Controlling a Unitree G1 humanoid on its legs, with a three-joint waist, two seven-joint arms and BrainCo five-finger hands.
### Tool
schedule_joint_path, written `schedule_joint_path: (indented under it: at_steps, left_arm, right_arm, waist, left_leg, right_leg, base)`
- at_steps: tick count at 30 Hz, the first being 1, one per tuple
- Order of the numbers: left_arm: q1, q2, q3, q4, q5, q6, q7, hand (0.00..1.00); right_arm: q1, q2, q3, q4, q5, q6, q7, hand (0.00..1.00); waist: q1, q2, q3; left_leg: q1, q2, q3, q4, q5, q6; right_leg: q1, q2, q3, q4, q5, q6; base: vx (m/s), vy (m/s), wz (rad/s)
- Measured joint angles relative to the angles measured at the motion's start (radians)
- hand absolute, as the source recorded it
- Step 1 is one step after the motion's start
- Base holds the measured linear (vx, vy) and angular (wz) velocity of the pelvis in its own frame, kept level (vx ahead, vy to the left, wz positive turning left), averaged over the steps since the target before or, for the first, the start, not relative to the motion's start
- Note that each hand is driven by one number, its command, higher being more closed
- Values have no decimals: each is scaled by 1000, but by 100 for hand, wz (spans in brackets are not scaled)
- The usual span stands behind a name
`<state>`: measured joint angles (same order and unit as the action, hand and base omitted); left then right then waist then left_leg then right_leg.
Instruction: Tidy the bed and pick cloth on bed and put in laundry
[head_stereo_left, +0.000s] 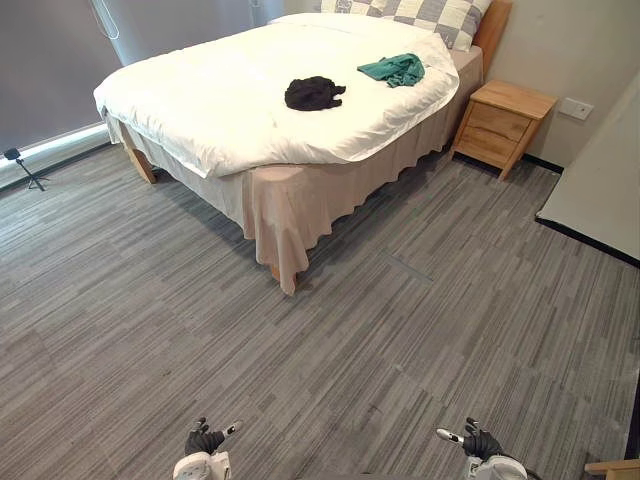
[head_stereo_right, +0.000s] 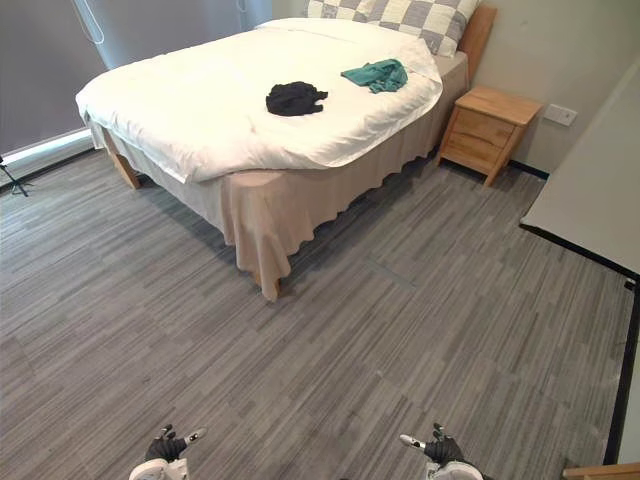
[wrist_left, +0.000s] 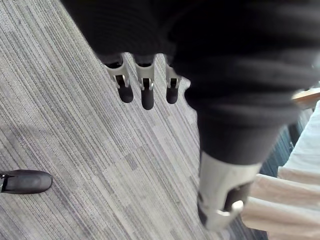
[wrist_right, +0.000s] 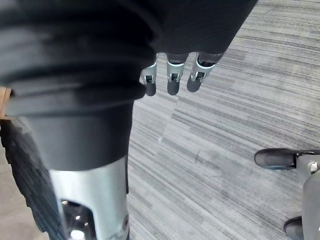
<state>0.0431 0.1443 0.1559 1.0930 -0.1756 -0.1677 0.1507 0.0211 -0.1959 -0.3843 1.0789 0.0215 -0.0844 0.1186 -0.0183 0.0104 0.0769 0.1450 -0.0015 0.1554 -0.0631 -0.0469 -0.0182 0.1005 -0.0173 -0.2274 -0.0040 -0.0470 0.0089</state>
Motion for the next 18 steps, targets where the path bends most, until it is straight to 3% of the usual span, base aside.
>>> schedule_joint_path:
  at_steps: [18]
  left_arm:
    - [4, 9, 4, 0, -3, 1, 0, 0]
  right_arm:
    - [-2, -6, 36, 0, -1, 16, -7, 0]
  waist:
    - [0, -5, -3]
  left_leg:
    - [4, 4, 28, 0, -1, 0]
  right_leg:
    - [-7, 4, 27, 0, 6, -8]
  base:
    - [-8, -5, -4]
